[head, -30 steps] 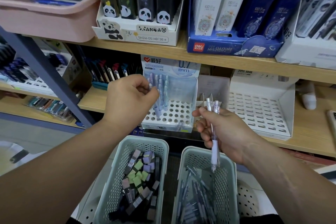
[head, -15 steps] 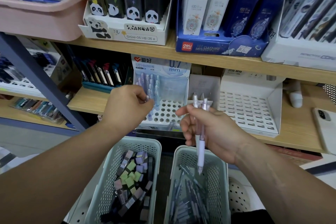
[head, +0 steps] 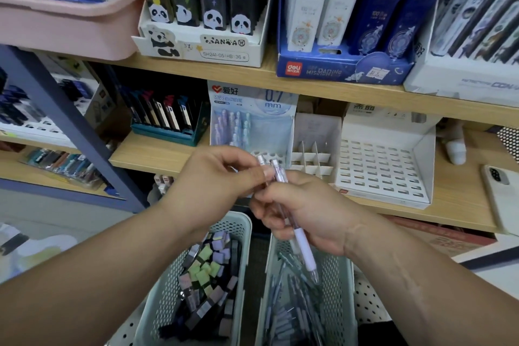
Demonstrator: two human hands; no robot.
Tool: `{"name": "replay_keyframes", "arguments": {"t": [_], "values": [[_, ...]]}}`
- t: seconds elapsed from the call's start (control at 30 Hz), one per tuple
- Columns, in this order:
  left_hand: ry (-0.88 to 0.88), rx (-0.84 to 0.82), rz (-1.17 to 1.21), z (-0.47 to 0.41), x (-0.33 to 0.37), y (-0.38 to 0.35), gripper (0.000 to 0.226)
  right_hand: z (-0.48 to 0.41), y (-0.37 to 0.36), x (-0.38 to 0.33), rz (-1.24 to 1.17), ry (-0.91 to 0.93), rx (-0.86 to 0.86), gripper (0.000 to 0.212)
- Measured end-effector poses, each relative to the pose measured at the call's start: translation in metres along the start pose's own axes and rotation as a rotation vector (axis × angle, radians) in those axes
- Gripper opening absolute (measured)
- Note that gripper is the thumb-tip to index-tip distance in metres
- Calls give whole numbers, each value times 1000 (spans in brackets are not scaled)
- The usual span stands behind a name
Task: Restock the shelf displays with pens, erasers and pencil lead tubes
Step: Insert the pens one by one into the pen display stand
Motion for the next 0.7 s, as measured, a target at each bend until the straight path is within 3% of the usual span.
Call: {"name": "replay_keyframes", "arguments": {"t": [0.17, 0.3, 0.5, 0.6, 0.7], "values": [[45, 92, 173, -3, -12, 34, 16, -5, -7, 3, 59, -41, -4, 30], [33, 162, 304, -3, -19, 61, 10, -13, -7, 3, 62, -13, 28, 33], [14, 187, 344, 1, -20, 69, 43, -21, -15, 6, 67, -50, 25, 32], [-5, 217, 346, -1, -18, 78, 24, -24, -15, 7, 46, -56, 32, 30], [-47, 306, 300, -2, -13, 96, 12, -23, 2, 7, -7, -23, 162, 30]]}}
Point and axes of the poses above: each hand's wrist, its own z-axis away from the middle knuckle, its own y-axis out of the back of the hand, x = y × z, the point moved 9 cm from there along -z, towards the middle knuckle, and after that the axes turned 14 degrees about -x, right-handed, at the moved point
